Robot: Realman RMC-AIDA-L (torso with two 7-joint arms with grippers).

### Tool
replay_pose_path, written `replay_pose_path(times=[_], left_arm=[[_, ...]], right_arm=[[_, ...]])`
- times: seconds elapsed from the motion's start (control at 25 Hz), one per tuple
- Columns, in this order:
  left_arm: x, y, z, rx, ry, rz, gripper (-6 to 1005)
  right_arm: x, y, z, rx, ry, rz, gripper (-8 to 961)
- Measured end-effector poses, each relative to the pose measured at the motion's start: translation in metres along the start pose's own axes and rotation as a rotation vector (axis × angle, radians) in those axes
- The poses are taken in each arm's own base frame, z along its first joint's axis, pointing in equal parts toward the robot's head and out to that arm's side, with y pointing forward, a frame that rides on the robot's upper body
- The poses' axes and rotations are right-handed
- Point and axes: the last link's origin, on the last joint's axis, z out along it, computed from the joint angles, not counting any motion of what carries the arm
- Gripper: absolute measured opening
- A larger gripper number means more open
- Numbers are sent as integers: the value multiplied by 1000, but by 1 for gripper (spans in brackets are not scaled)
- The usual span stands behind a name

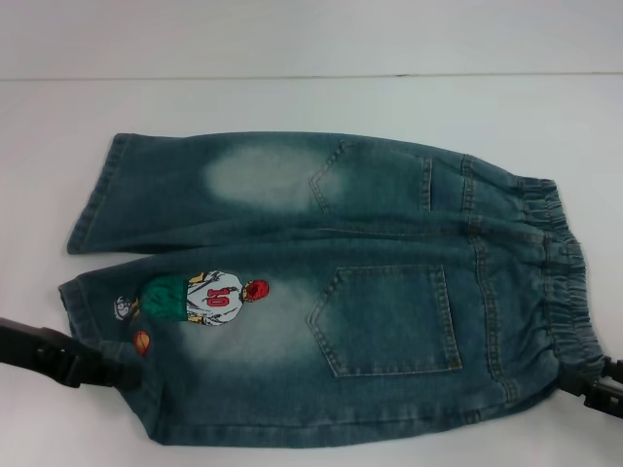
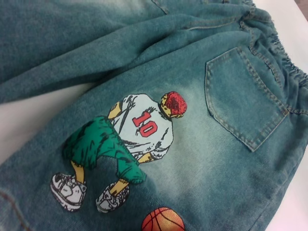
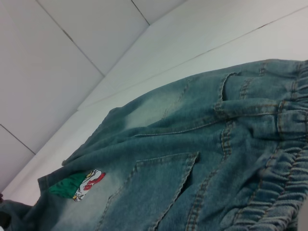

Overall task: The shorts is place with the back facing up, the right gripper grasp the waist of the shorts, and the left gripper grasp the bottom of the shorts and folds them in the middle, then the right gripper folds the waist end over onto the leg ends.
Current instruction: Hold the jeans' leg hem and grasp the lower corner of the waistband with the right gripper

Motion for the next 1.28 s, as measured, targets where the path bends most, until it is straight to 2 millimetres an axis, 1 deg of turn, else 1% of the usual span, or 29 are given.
replay_pose_path(times=[0.24,0.48,0.68,0.84,1.16,1.28], left_arm=[[1,0,0,2,-3,2,93],[0,0,1,3,-2,3,93],[-2,-1,4,-6,-4,-4,93],[-2,-1,4,-5,-4,-4,92],[0,-1,4,-6,0,7,92],[0,0,4,-6,0,8,92]], right_arm=[[0,1,2,-6,-3,1,878],[-9,2,10,-30,0,-21,874],[-15,3,11,-45,-1,-28,871],[-13,4,9,-47,-4,-22,868],[-4,3,1,-28,-3,0,862],[-3,2,-1,-19,-2,2,644]])
